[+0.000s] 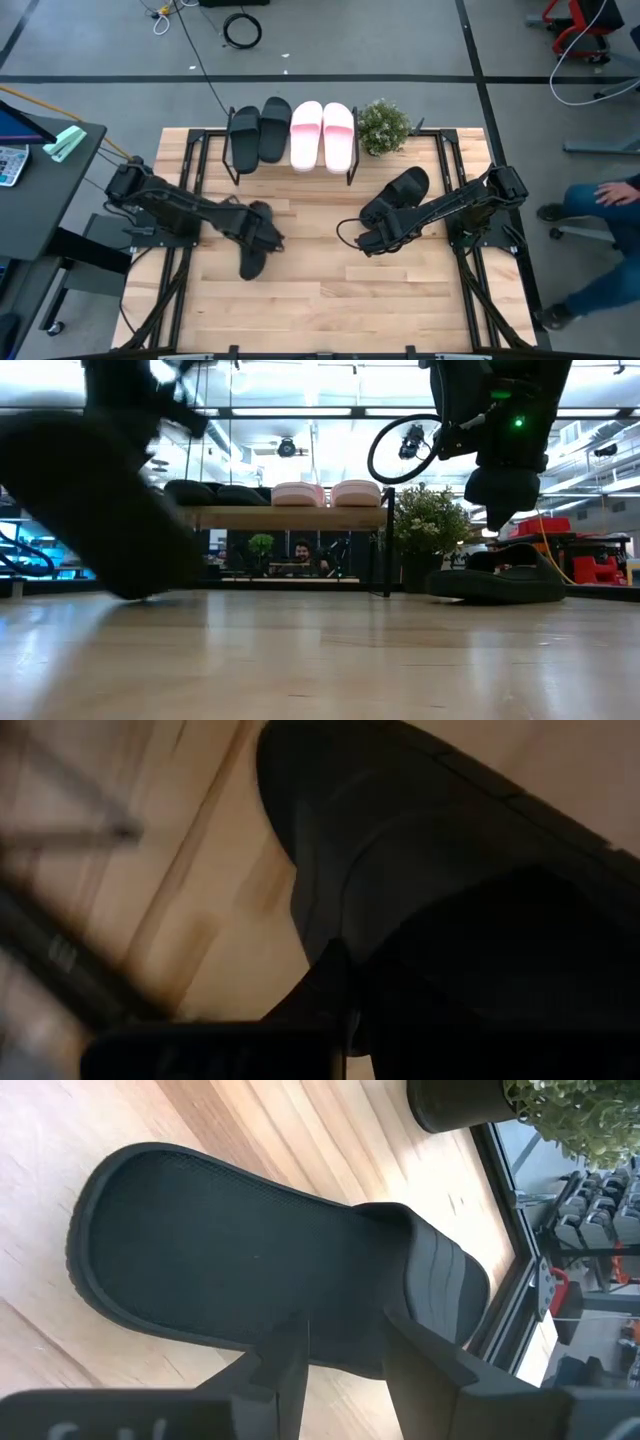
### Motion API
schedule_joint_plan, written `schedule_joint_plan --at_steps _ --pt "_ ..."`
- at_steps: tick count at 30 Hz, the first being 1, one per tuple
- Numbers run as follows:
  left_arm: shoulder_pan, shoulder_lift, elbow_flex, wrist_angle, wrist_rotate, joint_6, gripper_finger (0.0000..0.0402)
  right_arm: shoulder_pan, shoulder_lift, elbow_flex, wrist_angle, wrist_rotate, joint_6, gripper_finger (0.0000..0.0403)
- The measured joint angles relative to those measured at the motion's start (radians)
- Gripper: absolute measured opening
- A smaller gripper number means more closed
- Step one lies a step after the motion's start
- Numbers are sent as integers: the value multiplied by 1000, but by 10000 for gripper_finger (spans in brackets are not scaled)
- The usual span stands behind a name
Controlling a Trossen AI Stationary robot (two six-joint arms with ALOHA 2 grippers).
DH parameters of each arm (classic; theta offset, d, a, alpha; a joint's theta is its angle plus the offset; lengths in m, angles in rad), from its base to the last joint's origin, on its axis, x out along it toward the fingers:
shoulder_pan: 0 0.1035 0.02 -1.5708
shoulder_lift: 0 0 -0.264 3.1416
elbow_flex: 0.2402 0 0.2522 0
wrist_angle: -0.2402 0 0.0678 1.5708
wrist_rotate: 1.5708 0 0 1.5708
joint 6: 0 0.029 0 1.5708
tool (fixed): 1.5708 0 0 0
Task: Pick and place slides into the shelf
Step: Put the left black slipper under the shelf
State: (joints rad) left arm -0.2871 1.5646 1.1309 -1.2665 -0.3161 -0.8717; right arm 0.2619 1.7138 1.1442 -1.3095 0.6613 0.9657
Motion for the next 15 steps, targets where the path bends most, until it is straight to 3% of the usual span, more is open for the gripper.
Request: schedule_joint_plan --at_steps 6,10,15 --pt "-34 0 81 253 -141 237 13 1 0 0 16 0 0 130" --pt "35 25 68 439 -191 419 13 3 0 0 17 0 -24 130" --pt "153 144 68 648 -192 632 13 3 -5 0 8 -3 -26 130"
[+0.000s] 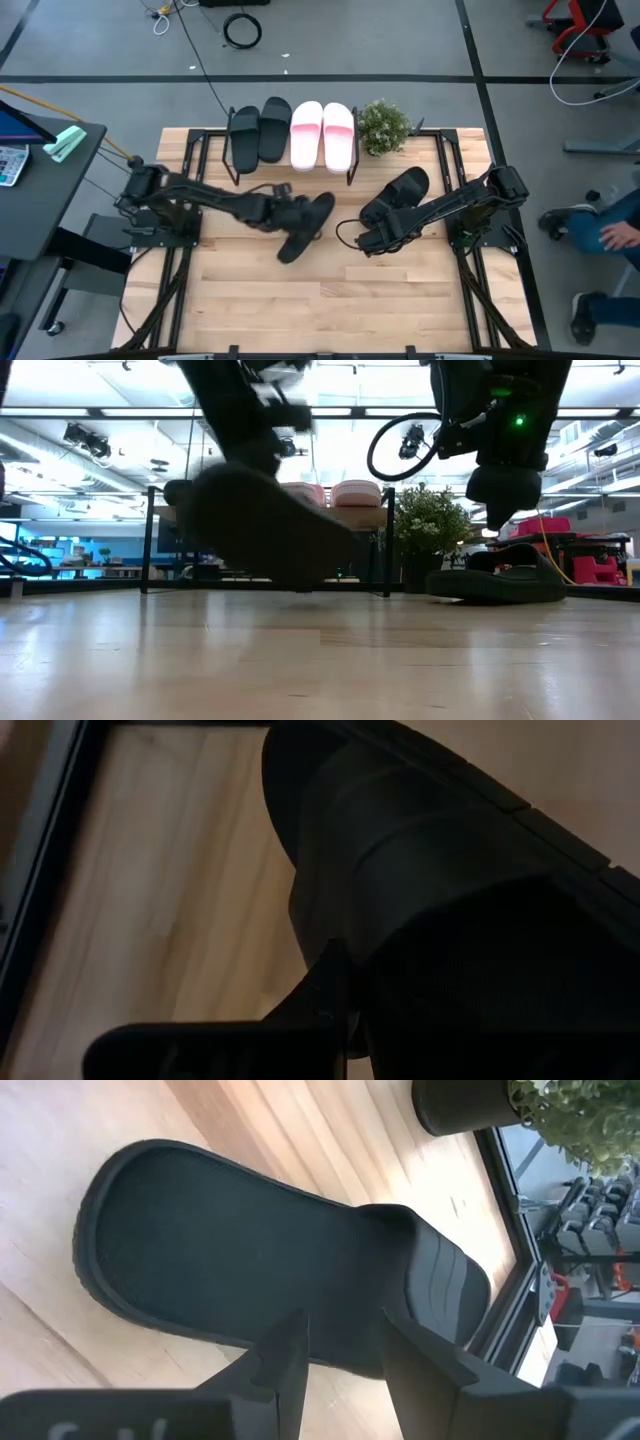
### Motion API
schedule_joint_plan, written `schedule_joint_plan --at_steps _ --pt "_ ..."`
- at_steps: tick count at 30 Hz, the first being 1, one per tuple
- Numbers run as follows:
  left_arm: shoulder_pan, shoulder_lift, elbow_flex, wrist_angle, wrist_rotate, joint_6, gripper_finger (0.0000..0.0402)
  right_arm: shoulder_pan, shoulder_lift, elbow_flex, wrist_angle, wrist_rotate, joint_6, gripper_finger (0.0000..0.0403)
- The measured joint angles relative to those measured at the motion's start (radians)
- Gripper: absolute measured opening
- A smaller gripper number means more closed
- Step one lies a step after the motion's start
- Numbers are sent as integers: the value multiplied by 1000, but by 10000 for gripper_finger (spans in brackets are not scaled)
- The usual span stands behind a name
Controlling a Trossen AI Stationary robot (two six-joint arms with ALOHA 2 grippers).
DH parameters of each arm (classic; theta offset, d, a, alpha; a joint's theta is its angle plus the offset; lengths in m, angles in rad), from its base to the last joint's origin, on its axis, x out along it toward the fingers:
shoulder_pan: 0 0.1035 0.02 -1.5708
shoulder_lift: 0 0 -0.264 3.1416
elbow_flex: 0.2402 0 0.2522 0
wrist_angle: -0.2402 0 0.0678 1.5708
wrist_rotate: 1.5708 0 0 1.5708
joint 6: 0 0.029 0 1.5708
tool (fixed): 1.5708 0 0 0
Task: Pick and place slides into the shelf
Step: Put the left black slipper under the shelf
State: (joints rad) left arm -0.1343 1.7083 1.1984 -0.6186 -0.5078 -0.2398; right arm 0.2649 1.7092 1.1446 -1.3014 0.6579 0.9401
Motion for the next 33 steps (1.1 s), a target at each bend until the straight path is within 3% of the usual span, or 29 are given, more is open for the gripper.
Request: schedule_joint_plan --at_steps 6,13,21,25,33 --pt "111 110 1 199 6 69 18 34 -59 0 -25 -43 43 130" --pt "185 124 0 284 37 81 28 113 -193 0 -1 -35 94 130" --pt "159 126 -1 322 111 137 94 165 -296 0 79 -1 117 130" --pt "140 126 -1 329 112 120 147 183 -294 -12 232 -3 26 130" --pt "99 115 5 319 112 64 206 190 -234 -184 805 -54 -129 114"
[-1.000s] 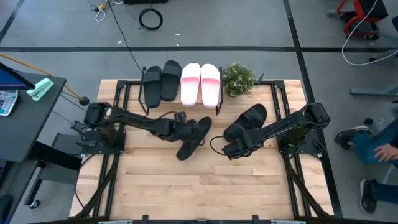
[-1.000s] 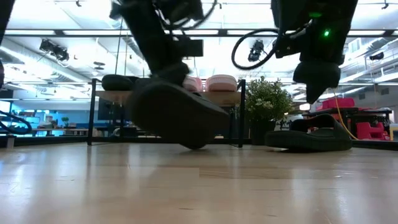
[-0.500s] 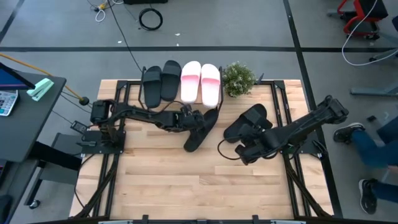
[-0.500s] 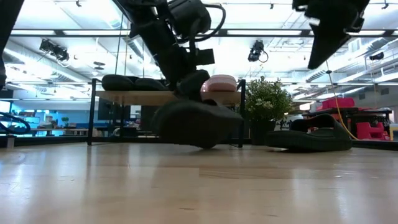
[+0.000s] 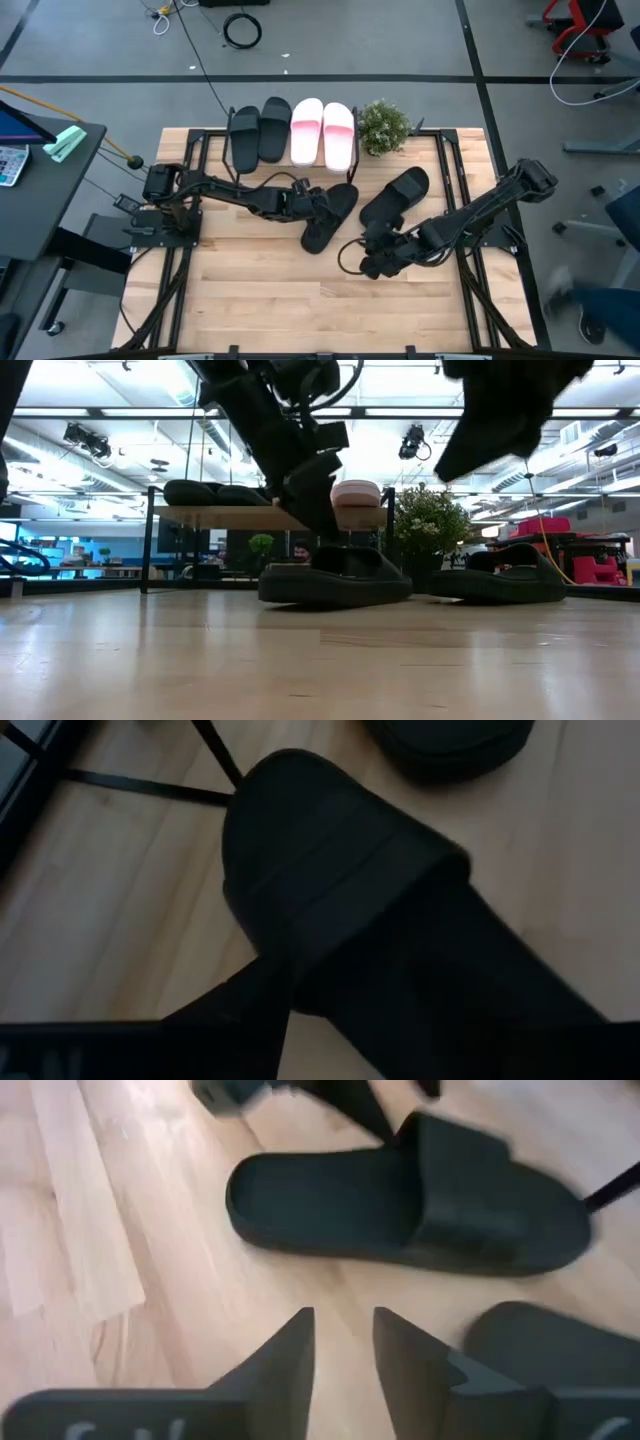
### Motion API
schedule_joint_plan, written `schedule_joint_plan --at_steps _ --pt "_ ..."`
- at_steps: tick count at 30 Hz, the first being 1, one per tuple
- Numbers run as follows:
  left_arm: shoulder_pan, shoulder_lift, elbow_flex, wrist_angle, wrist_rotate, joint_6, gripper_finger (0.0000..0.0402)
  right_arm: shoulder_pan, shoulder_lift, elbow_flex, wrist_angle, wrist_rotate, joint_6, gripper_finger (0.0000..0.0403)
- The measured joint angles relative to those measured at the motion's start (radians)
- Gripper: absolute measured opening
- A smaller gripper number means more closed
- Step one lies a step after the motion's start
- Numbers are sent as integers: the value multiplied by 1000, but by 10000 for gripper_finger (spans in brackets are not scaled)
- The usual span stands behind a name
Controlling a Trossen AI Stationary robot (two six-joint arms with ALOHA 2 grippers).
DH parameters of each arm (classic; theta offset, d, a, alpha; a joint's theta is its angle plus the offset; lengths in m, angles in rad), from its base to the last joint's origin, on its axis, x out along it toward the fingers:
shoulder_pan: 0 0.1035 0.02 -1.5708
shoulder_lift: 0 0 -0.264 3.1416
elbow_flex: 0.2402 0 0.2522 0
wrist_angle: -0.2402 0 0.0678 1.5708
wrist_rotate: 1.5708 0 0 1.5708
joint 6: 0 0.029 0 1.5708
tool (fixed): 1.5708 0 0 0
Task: Pick and place slides into the shelf
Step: Put the left black slipper under the shelf
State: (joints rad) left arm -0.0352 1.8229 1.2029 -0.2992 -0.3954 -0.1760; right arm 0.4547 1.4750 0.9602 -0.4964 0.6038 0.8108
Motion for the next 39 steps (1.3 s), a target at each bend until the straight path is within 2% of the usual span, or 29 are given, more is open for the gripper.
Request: schedule_joint_plan --at_steps 4,8,14,17,24,31,35,39 --pt "-25 -4 45 -33 -1 -53 205 -22 27 -105 109 -16 68 66" --pt "-51 -6 115 -151 -2 -97 180 -54 71 -184 199 -23 75 9" --pt "-85 -6 147 -323 -4 -256 121 -140 136 -210 358 -85 -43 10" --pt "-102 -6 147 -413 -5 -324 85 -196 150 -184 369 -99 -131 5" --pt "-97 -3 146 -518 -67 -415 9 -357 152 -180 361 -220 -174 3" --pt "-37 90 146 -523 -39 -400 15 -408 197 -178 329 -325 -145 2" --pt "-18 154 145 -528 -30 -371 5 -404 224 -178 346 -290 -146 2" --pt "-20 171 145 -521 -14 -370 11 -442 249 -178 398 -289 -181 1"
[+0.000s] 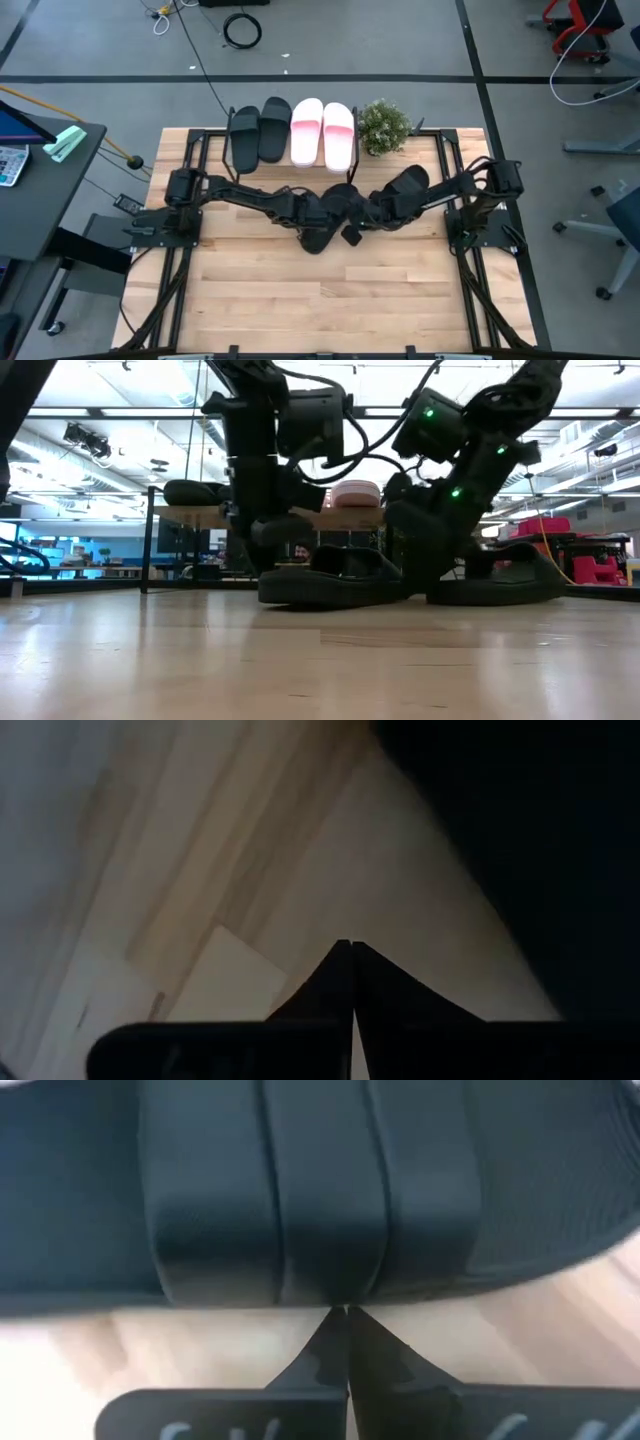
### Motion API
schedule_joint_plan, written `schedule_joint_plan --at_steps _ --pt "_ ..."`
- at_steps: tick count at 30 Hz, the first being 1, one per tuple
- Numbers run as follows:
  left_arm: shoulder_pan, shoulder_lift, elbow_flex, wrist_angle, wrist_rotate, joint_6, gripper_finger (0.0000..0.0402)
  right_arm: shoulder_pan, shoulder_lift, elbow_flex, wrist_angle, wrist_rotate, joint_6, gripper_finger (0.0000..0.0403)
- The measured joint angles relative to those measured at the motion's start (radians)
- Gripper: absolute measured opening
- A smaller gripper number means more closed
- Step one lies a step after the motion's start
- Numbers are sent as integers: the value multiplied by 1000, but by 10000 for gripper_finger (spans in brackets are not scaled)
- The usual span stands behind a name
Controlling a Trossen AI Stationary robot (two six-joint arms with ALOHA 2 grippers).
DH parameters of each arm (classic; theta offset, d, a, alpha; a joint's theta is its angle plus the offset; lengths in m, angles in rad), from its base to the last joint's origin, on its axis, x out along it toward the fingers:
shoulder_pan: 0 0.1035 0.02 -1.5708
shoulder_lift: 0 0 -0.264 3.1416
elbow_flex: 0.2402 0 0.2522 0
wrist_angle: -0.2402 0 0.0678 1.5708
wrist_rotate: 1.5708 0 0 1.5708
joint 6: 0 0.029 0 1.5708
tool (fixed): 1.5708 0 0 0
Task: Pick and place slides into the shelf
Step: Put the left black slipper under the shelf
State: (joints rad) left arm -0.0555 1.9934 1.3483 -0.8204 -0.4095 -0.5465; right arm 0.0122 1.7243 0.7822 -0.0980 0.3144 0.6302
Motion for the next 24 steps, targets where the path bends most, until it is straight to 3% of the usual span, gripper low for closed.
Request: schedule_joint_plan --at_steps 5,9,16,24 --pt "-24 -2 0 86 36 22 5 -61 48 0 156 -11 -74 1" --pt "-49 -3 0 125 85 40 10 -77 81 38 164 -49 -102 0" --pt "-67 -3 0 75 71 35 4 -63 106 142 27 -45 -159 0" --pt "-109 -7 0 -58 66 -34 7 48 18 150 -116 17 -92 0"
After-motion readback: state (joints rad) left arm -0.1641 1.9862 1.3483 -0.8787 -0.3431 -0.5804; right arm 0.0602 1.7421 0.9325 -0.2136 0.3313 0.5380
